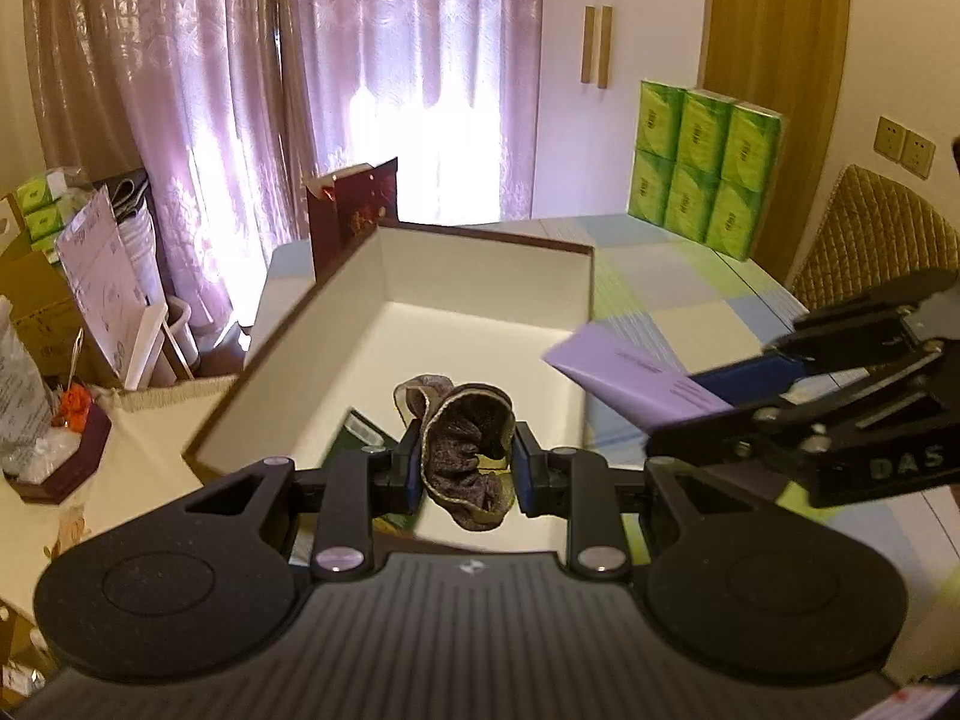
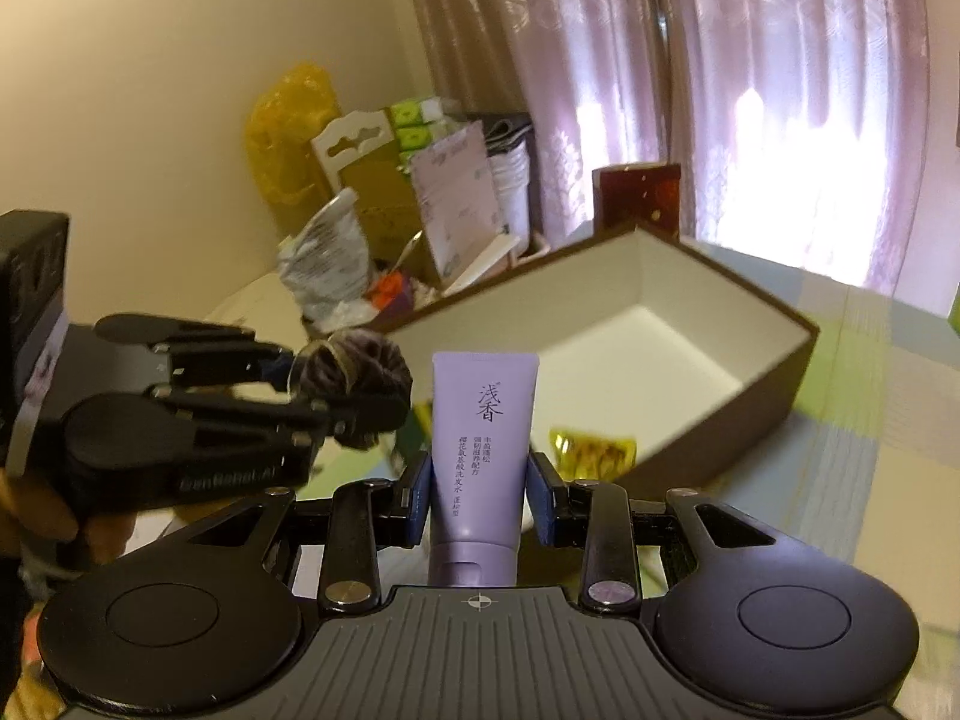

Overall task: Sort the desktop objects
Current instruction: 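Carry the scrunchie and purple tube with both tools over the box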

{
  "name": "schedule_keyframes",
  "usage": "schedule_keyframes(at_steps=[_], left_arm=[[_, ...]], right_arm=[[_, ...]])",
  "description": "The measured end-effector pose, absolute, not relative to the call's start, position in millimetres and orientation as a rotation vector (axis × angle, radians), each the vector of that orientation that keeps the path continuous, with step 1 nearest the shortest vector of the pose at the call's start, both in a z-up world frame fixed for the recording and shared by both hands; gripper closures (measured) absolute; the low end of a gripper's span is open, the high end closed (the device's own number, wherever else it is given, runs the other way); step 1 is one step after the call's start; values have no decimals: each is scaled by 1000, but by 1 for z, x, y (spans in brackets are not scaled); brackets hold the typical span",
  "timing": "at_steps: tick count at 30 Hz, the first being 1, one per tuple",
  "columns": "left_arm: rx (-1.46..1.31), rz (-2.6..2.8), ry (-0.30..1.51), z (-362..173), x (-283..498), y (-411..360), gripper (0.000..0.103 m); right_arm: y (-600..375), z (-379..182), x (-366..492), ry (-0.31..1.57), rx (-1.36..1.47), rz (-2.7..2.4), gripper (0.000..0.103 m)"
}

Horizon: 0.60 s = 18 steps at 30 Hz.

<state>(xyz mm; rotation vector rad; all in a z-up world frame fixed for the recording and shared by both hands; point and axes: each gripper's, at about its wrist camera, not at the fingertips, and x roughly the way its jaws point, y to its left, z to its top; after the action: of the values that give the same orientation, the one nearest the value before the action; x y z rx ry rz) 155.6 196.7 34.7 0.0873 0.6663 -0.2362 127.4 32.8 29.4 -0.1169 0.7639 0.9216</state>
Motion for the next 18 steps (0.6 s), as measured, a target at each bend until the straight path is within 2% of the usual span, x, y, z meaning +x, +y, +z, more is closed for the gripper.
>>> schedule_keyframes(at_steps=[18], left_arm=[[101, -333, 759, -9, 309, 227, 79]], right_arm=[[94, -24, 268, 915, -73, 707, 72]])
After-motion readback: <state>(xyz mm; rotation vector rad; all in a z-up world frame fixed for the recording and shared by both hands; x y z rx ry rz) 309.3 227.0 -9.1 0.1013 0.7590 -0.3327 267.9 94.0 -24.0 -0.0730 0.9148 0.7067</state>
